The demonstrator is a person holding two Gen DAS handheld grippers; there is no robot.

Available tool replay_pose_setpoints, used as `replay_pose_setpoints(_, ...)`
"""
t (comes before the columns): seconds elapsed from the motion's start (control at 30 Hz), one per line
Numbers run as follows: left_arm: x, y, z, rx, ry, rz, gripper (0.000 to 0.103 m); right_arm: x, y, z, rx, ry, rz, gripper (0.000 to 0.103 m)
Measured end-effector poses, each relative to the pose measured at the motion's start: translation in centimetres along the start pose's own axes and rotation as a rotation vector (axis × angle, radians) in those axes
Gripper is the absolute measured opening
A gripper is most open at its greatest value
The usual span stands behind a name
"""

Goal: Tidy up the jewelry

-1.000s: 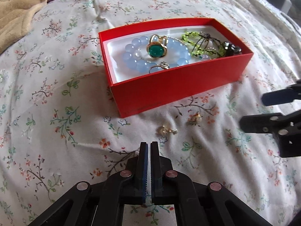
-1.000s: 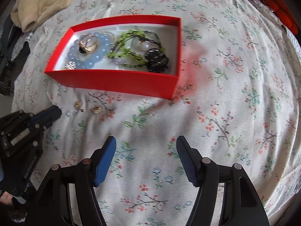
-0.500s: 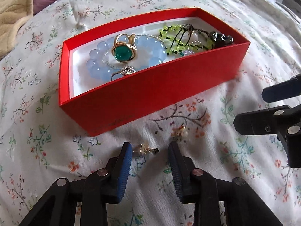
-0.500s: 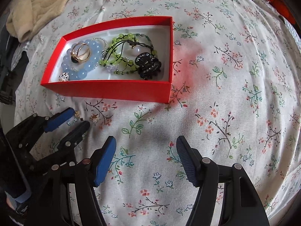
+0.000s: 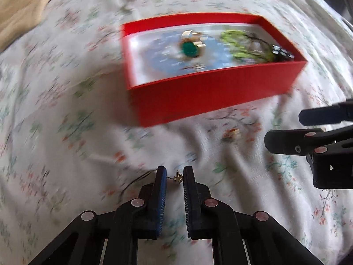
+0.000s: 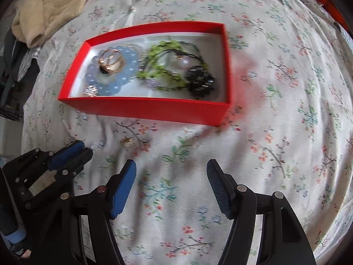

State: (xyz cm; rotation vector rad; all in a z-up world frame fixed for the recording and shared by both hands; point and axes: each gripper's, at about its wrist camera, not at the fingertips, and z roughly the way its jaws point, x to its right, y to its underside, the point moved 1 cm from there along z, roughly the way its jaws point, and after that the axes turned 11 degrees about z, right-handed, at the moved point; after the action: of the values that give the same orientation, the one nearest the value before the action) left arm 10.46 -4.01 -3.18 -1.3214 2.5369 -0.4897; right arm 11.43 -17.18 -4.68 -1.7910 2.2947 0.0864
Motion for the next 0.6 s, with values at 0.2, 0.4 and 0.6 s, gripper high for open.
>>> replay_pose_setpoints(0.2, -1.9, 1.7, -0.4, -0.037, -0.013, -0.073, 0.01, -2.9, 0.1, 1.1, -0.001, -0.01, -0.072, 0.069)
replay_pose_setpoints(0.4, -2.3, 2.3, -0.6, -0.041, -0.006, -0.083, 0.01, -5.6, 0.2, 2.5, 0.01, 0.035, -0.175, 0.044)
replay_pose_setpoints(0.6, -2.6, 1.9, -0.4, -0.045, 0.001, -0.083, 0.01, -6.8, -0.3, 3.3, 0.028, 0.079, -0.217, 0.027)
